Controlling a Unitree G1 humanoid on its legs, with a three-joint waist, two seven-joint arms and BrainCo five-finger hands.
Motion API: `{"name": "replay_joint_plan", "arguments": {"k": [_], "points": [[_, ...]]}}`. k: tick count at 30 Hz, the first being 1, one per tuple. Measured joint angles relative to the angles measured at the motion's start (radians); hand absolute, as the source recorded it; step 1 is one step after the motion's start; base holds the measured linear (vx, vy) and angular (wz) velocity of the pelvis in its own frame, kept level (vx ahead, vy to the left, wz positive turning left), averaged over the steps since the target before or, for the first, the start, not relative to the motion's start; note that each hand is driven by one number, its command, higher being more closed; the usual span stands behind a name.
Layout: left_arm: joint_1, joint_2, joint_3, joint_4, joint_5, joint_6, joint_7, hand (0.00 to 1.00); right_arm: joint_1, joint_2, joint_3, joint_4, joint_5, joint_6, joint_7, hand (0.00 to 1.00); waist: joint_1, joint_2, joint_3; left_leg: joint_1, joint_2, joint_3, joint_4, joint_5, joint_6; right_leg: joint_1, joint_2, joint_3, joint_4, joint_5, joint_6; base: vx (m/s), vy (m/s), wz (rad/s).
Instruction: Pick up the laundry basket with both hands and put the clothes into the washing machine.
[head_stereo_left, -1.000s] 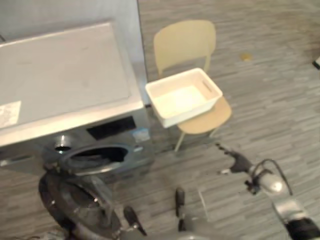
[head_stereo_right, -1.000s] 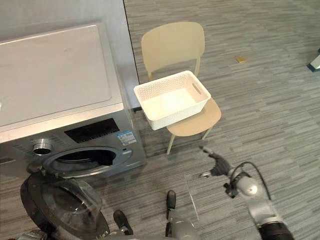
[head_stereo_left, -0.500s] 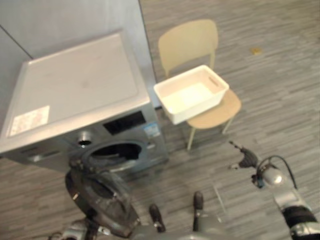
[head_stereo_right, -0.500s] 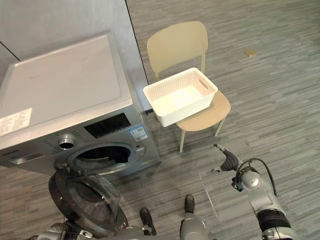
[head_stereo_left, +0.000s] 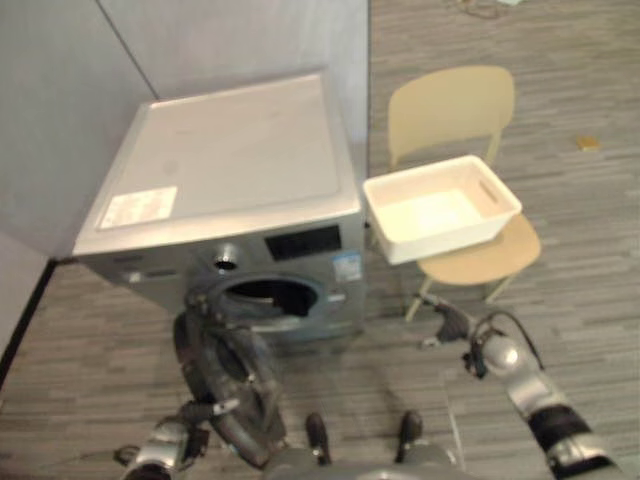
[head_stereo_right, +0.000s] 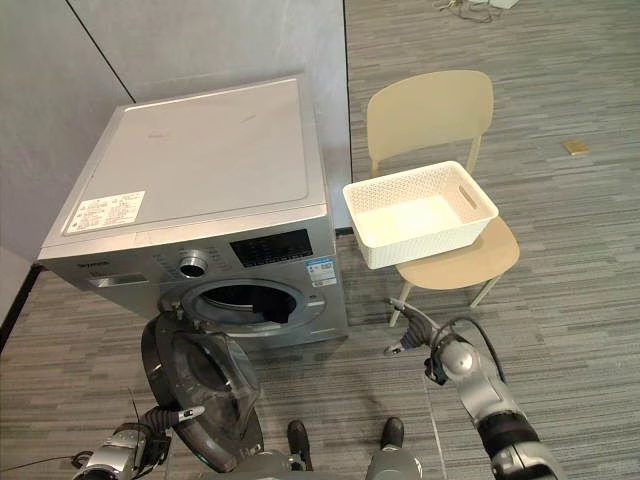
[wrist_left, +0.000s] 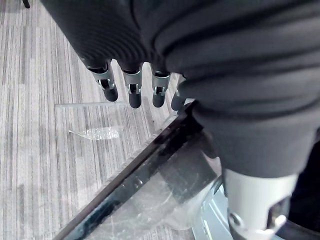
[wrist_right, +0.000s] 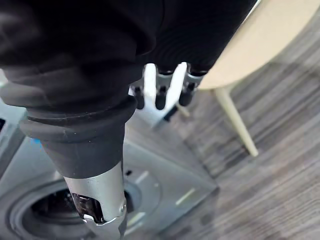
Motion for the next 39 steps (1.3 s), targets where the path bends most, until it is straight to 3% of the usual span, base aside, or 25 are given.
{"name": "replay_joint_plan", "arguments": {"k": [3, 9, 12, 13, 14, 16, 17, 19, 23, 29, 30, 32, 36, 39], "points": [[0.057, -0.005, 0.052, -0.027, 0.0, -0.008, -0.001, 0.0, -0.069, 0.035, 0.017, 0.036, -0.022, -0.013, -0.003, 0.0, 0.023, -0.005, 0.003, 0.002, -0.008, -0.021, 0.041, 0.007, 0.006, -0.03, 0.015, 0.075, 0.024, -0.016, 0.0, 0.11, -0.026, -0.59], [0.097, -0.009, 0.127, -0.039, 0.023, -0.012, 0.0, 0.0, -0.056, 0.043, 0.012, 0.083, -0.051, -0.02, -0.008, 0.0, 0.025, -0.004, 0.003, 0.033, -0.002, 0.011, 0.027, 0.044, 0.042, -0.032, 0.031, 0.122, 0.028, -0.008, -0.013, 0.06, -0.039, -0.31], [0.104, -0.009, 0.167, -0.053, 0.042, -0.035, 0.007, 0.0, -0.008, 0.056, -0.039, 0.094, -0.077, -0.014, -0.021, 0.0, 0.011, -0.002, 0.003, 0.042, -0.025, 0.004, 0.018, 0.047, 0.045, -0.11, -0.009, 0.133, 0.214, -0.098, -0.017, -0.06, -0.041, 0.12], [0.102, -0.013, 0.167, -0.078, 0.043, -0.038, 0.02, 0.0, 0.03, 0.07, -0.092, 0.092, -0.076, -0.008, -0.033, 0.0, -0.008, 0.005, 0.002, 0.042, -0.034, -0.031, 0.009, 0.047, 0.045, -0.119, -0.028, 0.113, 0.251, -0.125, -0.009, -0.1, -0.029, 0.6], [0.1, -0.015, 0.17, -0.112, 0.045, -0.041, 0.024, 0.0, 0.079, 0.083, -0.145, 0.092, -0.076, 0.0, -0.046, 0.0, -0.01, 0.018, -0.004, 0.039, -0.034, -0.067, -0.002, 0.048, 0.047, -0.112, -0.032, 0.084, 0.25, -0.133, -0.016, -0.07, -0.02, 0.59], [0.1, -0.019, 0.194, -0.166, 0.082, -0.06, 0.024, 0.0, 0.14, 0.088, -0.174, 0.091, -0.076, 0.009, -0.049, 0.0, -0.009, 0.021, -0.006, 0.031, -0.032, -0.077, -0.011, 0.046, 0.056, -0.108, -0.036, 0.06, 0.253, -0.134, -0.015, -0.09, 0.009, 0.47], [0.099, -0.025, 0.206, -0.185, 0.082, -0.073, 0.025, 0.0, 0.166, 0.088, -0.174, 0.09, -0.077, 0.013, -0.048, 0.0, -0.01, 0.021, -0.006, 0.017, -0.027, -0.076, -0.01, 0.018, 0.085, -0.116, -0.036, 0.054, 0.258, -0.133, -0.013, -0.11, 0.012, 0.31], [0.097, -0.047, 0.213, -0.188, 0.082, -0.08, 0.042, 0.0, 0.195, 0.088, -0.185, 0.07, -0.078, 0.016, -0.047, 0.0, -0.011, 0.027, -0.007, -0.002, -0.02, -0.061, -0.018, 0.016, 0.084, -0.12, -0.033, 0.056, 0.237, -0.121, 0.0, -0.11, 0.018, 0.09], [0.1, -0.109, 0.244, -0.188, 0.105, -0.081, 0.063, 0.0, 0.237, 0.091, -0.281, 0.054, -0.117, 0.035, -0.048, 0.0, -0.025, 0.06, -0.019, 0.014, -0.026, -0.035, -0.075, -0.008, 0.048, -0.103, -0.025, 0.069, 0.155, -0.09, 0.024, 0.01, 0.054, 0.07], [0.131, -0.127, 0.247, -0.188, 0.11, -0.065, 0.063, 0.0, 0.289, 0.142, -0.411, 0.054, -0.107, 0.091, -0.086, 0.0, -0.039, 0.083, -0.029, 0.05, -0.025, -0.037, -0.069, -0.003, 0.041, -0.043, -0.024, 0.061, 0.121, -0.074, 0.018, 0.09, 0.022, 0.05], [0.131, -0.128, 0.249, -0.188, 0.111, -0.061, 0.063, 0.0, 0.3, 0.146, -0.412, 0.055, -0.106, 0.102, -0.089, 0.0, -0.039, 0.087, -0.032, 0.049, -0.019, -0.036, -0.06, 0.019, 0.011, -0.033, -0.023, 0.056, 0.114, -0.069, 0.022, 0.12, 0.009, 0.08], [0.132, -0.128, 0.256, -0.188, 0.114, -0.058, 0.063, 0.0, 0.302, 0.159, -0.419, 0.055, -0.093, 0.114, -0.089, 0.0, -0.04, 0.086, -0.031, 0.059, -0.019, -0.037, -0.057, 0.038, 0.026, -0.017, -0.023, 0.047, 0.108, -0.067, 0.018, 0.14, 0.003, 0.11], [0.125, -0.127, 0.256, -0.197, 0.12, -0.057, 0.062, 0.0, 0.293, 0.181, -0.43, 0.055, -0.038, 0.117, -0.089, 0.0, -0.04, 0.076, -0.03, 0.07, -0.019, -0.05, -0.062, 0.055, 0.011, 0.026, -0.023, 0.012, 0.079, -0.066, 0.017, 0.1, -0.007, 0.25], [0.125, -0.127, 0.256, -0.208, 0.12, -0.057, 0.061, 0.0, 0.281, 0.177, -0.429, 0.067, -0.028, 0.108, -0.087, 0.0, -0.039, 0.064, -0.033, 0.074, -0.031, -0.05, -0.061, 0.092, 0.034, 0.053, -0.025, -0.002, 0.054, -0.065, 0.017, -0.02, -0.021, 0.11]]}}
